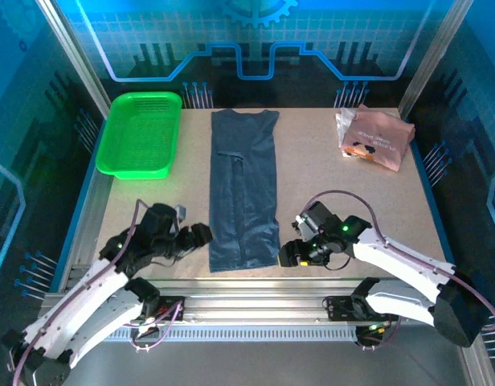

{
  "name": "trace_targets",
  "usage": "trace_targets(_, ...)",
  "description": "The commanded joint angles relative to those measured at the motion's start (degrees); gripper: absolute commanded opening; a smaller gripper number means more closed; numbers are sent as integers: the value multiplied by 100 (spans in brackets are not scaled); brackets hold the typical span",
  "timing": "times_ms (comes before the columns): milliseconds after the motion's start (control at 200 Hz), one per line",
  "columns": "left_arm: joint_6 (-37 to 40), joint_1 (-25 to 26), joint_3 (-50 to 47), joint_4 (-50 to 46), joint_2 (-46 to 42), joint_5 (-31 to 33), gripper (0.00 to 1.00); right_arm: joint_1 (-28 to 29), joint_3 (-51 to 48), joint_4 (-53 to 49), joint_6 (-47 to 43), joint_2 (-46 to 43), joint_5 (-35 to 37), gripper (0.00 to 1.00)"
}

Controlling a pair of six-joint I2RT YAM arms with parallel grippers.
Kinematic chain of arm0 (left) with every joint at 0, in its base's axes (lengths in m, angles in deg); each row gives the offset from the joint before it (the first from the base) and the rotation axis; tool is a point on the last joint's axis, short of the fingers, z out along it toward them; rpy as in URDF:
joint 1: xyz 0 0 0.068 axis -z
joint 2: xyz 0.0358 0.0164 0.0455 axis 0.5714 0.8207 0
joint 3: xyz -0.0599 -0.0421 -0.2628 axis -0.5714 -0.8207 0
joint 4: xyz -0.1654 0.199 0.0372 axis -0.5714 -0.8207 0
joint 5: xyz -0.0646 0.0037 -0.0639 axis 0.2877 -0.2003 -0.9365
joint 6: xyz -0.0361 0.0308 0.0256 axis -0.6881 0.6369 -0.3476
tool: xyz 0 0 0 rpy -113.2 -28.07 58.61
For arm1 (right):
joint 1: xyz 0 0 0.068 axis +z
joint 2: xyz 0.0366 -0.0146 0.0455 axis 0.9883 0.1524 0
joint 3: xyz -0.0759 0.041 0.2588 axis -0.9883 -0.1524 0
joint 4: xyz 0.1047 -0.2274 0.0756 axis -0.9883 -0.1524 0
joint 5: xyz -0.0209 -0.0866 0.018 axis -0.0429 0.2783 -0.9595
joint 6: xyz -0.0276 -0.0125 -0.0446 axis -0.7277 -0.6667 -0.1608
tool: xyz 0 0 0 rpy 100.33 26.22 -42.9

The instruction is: Fold and stack the t-shirts

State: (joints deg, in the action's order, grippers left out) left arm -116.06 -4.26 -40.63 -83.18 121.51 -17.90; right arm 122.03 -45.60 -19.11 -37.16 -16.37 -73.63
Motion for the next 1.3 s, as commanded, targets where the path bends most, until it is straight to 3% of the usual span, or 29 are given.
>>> trace_targets(0, -564, 347, -272, -141, -252, 332, 71, -110, -162, 802, -94, 122, -77, 77)
trace_targets(345, -964, 549, -1053, 738, 286, 258, 62, -318, -614, 1884, 110, 825, -241, 74)
trace_targets(570, -1224, 706, -1401, 1876, 948, 56, 58, -310, -607, 2275, 246, 1251, -251, 71)
trace_targets(1046, -1304, 1001, -1203, 2645, 2509, -17, 43, -263, -636, 2655, 454, 1720, -175, 66)
trace_targets(1296, -1386, 1095, -1278, 3381, 2986, -105, 32, -76, -502, 2885, 602, 1912, -303, 56)
